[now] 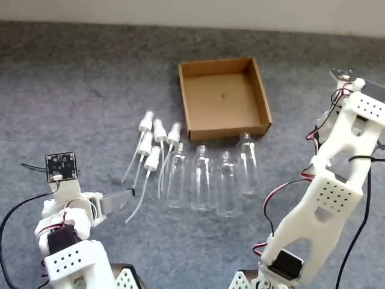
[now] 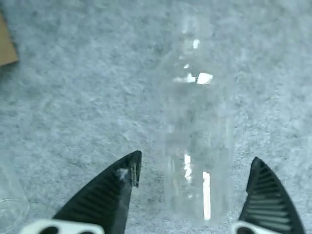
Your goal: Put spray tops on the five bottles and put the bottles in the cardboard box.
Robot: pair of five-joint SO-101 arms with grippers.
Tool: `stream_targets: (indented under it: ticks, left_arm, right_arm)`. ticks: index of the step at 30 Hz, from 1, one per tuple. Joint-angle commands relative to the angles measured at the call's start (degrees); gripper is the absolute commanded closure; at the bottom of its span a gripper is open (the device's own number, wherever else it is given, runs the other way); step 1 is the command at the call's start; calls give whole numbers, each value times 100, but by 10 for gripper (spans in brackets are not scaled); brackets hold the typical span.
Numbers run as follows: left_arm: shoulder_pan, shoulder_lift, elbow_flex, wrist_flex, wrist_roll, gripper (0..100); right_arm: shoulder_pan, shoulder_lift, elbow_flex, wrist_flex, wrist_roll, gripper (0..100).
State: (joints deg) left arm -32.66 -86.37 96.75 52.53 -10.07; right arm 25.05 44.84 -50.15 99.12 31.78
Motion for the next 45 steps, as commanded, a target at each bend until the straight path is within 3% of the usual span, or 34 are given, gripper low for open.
stream_targets:
  ticks: [1, 10, 19, 27, 45]
  left_arm:
    - [84, -48, 84, 35, 26, 418]
    - [84, -48, 84, 35, 26, 418]
    - [84, -48, 84, 26, 26, 418]
    - [84, -48, 84, 26, 26, 418]
    - [84, -48, 84, 26, 26, 418]
  right_arm:
    - [-75, -110, -347, 4, -44, 690]
    - [-242, -110, -1033, -857, -9, 691]
    - [-233, 338, -1042, -998, 677, 691]
    - [-215, 1182, -1103, -998, 668, 691]
    - [-312, 1226, -1807, -1051, 325, 691]
